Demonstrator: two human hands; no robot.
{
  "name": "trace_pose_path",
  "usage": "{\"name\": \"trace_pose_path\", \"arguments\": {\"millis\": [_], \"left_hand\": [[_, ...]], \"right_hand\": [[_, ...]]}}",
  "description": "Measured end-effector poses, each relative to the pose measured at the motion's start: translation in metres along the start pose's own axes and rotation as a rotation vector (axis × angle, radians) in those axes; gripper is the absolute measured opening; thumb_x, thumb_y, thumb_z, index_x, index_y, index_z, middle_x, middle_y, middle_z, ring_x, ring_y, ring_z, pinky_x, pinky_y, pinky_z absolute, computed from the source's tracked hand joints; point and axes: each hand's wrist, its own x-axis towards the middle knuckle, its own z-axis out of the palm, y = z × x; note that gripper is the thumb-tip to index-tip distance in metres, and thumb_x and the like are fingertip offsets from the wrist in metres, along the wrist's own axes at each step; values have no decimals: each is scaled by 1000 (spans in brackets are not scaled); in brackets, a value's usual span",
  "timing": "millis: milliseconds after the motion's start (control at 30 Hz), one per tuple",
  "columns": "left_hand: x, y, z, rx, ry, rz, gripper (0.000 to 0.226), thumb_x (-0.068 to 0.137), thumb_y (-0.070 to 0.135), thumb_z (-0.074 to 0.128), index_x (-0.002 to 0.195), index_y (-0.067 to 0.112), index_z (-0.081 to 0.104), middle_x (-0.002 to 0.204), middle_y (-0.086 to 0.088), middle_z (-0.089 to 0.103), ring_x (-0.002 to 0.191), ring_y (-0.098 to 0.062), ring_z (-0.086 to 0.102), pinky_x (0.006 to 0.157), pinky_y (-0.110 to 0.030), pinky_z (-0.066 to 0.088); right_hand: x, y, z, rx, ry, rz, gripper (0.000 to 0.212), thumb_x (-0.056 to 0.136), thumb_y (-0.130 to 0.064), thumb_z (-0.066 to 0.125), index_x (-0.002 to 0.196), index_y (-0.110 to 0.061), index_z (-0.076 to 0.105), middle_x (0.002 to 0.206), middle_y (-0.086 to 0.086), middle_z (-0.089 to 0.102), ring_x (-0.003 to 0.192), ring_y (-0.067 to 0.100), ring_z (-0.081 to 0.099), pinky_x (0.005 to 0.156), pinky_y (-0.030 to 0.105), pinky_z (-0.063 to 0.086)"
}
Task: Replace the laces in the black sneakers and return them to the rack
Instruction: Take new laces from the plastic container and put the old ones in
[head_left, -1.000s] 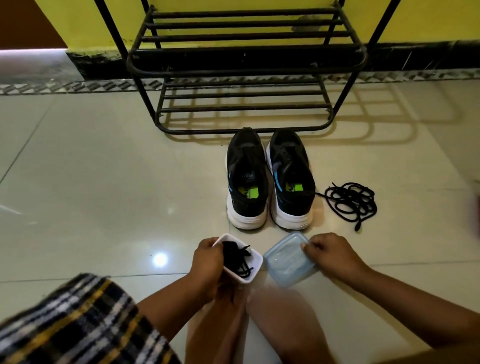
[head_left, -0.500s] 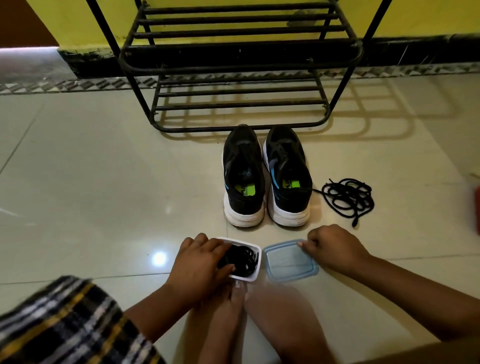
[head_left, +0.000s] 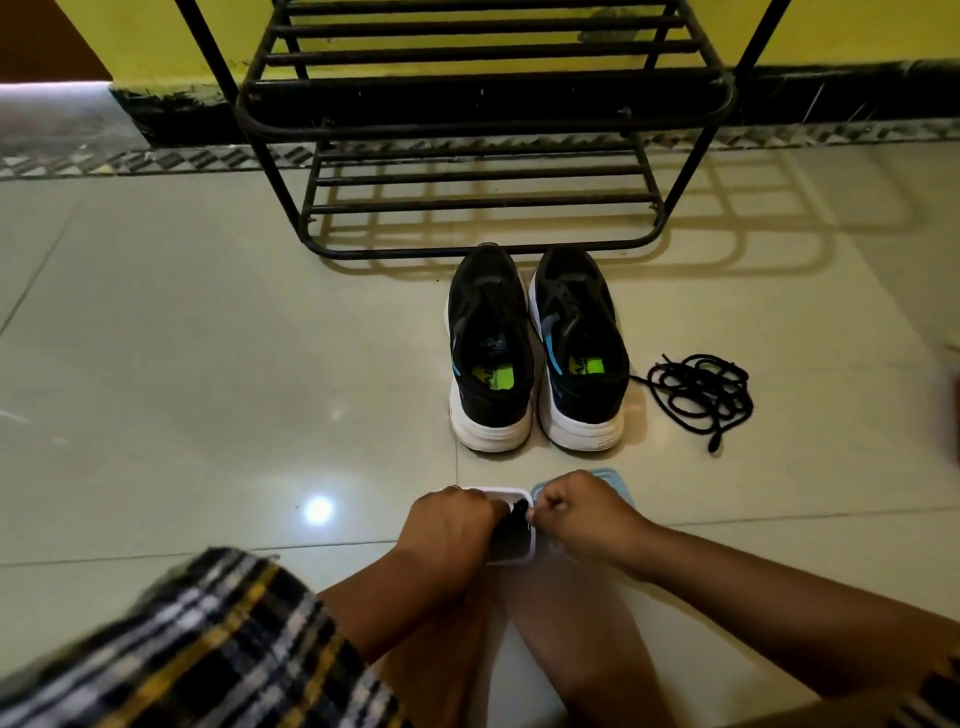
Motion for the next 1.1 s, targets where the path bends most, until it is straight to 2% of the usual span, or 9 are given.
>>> {"name": "trace_pose_path", "arguments": {"millis": [167,333,433,633,767,833,1000,1067,1100], "left_hand": [[3,-13,1,-261,81,104,33,90,32,54,123,28,56,113,0,59,105,-20,55,81,-28,44],[1,-48,-19,-563,260,68,30,75,23,61,105,19,68,91,2,64,81,-14,58,69,-25,46],[0,-74,-30,-500,372,-57,23,77,24,63,99,19,69,83,3,62,70,-14,55,63,-28,46],[3,-106,-34,-70,150,-371,30,83,26,60,112,23,60,102,2,58,98,-23,56,64,-27,38],[3,-108,-28,-61,38,-452,40,81,28,63,120,22,53,110,0,53,104,-24,52,71,-31,44],[1,-106,-26,-126,64,-446,51,80,27,65,128,23,48,117,-1,51,108,-26,49,77,-35,47],[-3,-107,-34,-90,123,-339,64,82,29,58,142,26,37,140,-2,41,119,-30,45,86,-38,46],[-2,-103,-39,-75,149,-286,63,83,30,57,143,24,36,143,-2,39,123,-30,44,89,-37,45],[-1,-99,-40,-85,179,-255,60,84,29,57,141,21,40,142,-3,42,122,-30,45,89,-37,45]], "right_hand": [[2,3,-11,35,10,19,34,87,-10,60,56,-18,50,36,-9,44,34,-3,43,42,9,32],[8,4,-28,-37,53,4,35,88,-14,59,56,-17,46,44,-8,42,35,-2,42,45,15,29],[8,7,-34,-26,75,32,34,89,-17,59,57,-19,48,35,-12,45,36,-3,43,47,19,31],[11,10,-37,-2,86,33,33,89,-20,60,58,-20,51,38,-16,49,40,1,42,53,21,34],[10,8,-46,-101,47,-25,32,88,-23,62,57,-18,54,49,-7,50,45,-1,45,51,18,35],[12,10,-60,-165,125,-55,34,86,-23,63,54,-19,53,55,-6,52,53,3,48,56,23,37],[22,25,-118,-260,580,69,28,82,-25,65,58,-20,51,66,3,57,69,24,55,58,29,34],[24,34,-136,-375,662,64,13,81,-27,67,75,-19,59,91,12,58,89,31,55,70,32,40],[24,39,-142,-452,672,97,20,80,-31,68,92,-16,62,105,16,55,102,35,51,80,38,42]]}}
